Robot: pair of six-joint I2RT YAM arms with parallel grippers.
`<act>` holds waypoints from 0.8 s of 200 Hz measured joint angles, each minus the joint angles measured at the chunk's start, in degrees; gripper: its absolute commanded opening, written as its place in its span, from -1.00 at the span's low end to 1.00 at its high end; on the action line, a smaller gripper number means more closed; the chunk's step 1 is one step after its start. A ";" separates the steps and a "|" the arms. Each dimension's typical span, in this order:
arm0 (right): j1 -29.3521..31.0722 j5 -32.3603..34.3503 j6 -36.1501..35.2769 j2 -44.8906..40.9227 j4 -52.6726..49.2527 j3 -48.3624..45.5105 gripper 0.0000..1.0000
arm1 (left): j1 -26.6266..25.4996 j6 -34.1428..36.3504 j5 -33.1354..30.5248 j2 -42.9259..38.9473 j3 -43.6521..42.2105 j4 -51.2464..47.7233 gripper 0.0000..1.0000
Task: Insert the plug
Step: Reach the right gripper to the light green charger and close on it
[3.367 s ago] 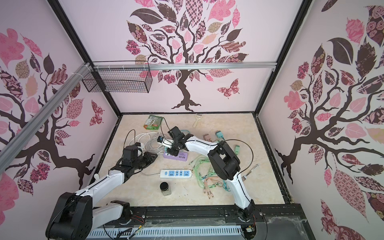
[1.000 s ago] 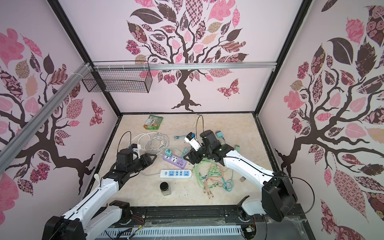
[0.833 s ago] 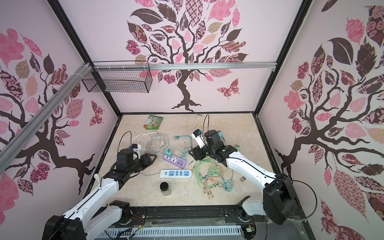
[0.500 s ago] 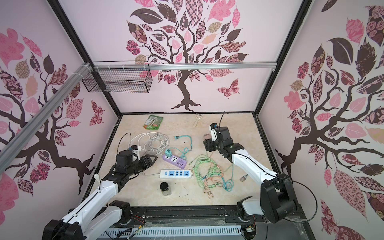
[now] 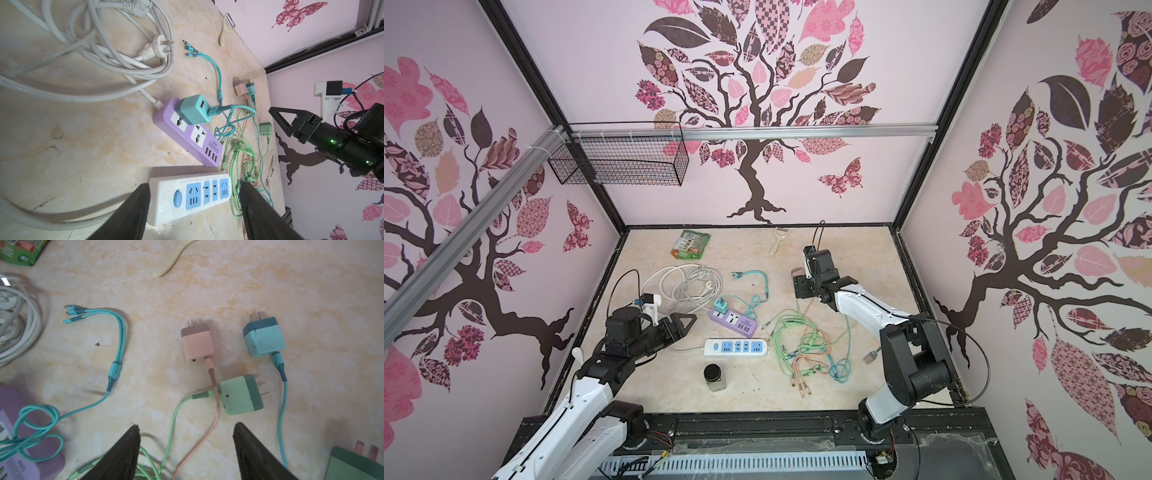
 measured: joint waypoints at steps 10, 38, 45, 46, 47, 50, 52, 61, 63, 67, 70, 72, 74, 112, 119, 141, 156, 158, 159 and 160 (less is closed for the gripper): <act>-0.96 0.85 0.63 0.00 -0.04 -0.02 0.39 | 0.00 0.02 0.11 -0.57 0.00 -0.76 0.44; -6.62 2.58 3.54 -0.61 1.38 -1.79 0.33 | 0.00 0.02 0.35 -2.05 0.00 -2.19 0.44; -8.22 3.34 4.20 -1.14 1.77 -3.08 0.33 | 0.00 0.02 0.39 -2.27 0.00 -2.29 0.44; -8.37 3.45 4.26 -1.18 1.77 -3.23 0.33 | 0.00 0.02 0.39 -2.32 0.00 -2.29 0.44; -8.61 3.58 4.35 -1.27 1.79 -3.50 0.33 | 0.00 0.02 0.39 -2.34 0.00 -2.32 0.44; -9.14 4.02 4.72 -1.57 1.79 -4.11 0.33 | 0.00 0.02 0.42 -2.38 0.00 -2.34 0.44; -9.57 4.31 4.85 -1.77 1.77 -4.55 0.33 | 0.00 0.02 0.42 -2.43 0.00 -2.40 0.44; -11.10 5.81 5.46 -2.71 1.77 -6.40 0.33 | 0.00 0.02 0.50 -2.45 0.00 -2.51 0.44; -11.43 6.23 5.64 -3.02 1.77 -6.91 0.33 | 0.00 0.02 0.55 -2.45 0.00 -2.54 0.44; -11.85 6.99 5.95 -3.54 1.70 -7.78 0.33 | 0.00 0.02 0.59 -2.43 0.00 -2.56 0.44; -12.07 7.56 6.21 -3.96 1.62 -8.37 0.33 | 0.00 0.02 0.63 -2.38 0.00 -2.58 0.44; -12.15 7.93 6.36 -4.20 1.55 -8.74 0.33 | 0.00 0.02 0.68 -2.36 0.00 -2.58 0.44; -12.22 8.22 6.45 -4.46 1.49 -9.11 0.33 | 0.00 0.02 0.72 -2.36 0.00 -2.60 0.44; -13.66 12.46 9.73 -8.59 1.36 -13.29 0.32 | 0.00 0.17 1.46 -2.01 0.00 -2.75 0.44; -14.16 13.00 10.23 -8.94 1.42 -13.44 0.32 | 0.00 0.22 1.57 -1.99 0.00 -2.82 0.44; -15.67 14.05 11.28 -9.09 1.86 -13.53 0.31 | 0.00 0.22 1.79 -1.99 0.00 -2.91 0.44; -16.65 13.99 11.58 -9.05 2.12 -13.53 0.26 | 0.00 0.22 1.86 -1.99 0.00 -2.91 0.44; -16.76 13.90 11.56 -9.05 2.14 -13.53 0.26 | 0.00 0.22 1.86 -1.99 0.00 -2.91 0.44; -16.85 13.84 11.61 -9.05 2.19 -13.53 0.26 | 0.00 0.22 1.86 -1.99 0.00 -2.91 0.44; -16.92 13.84 11.61 -9.03 2.19 -13.53 0.25 | 0.00 0.22 1.86 -1.99 0.00 -2.91 0.44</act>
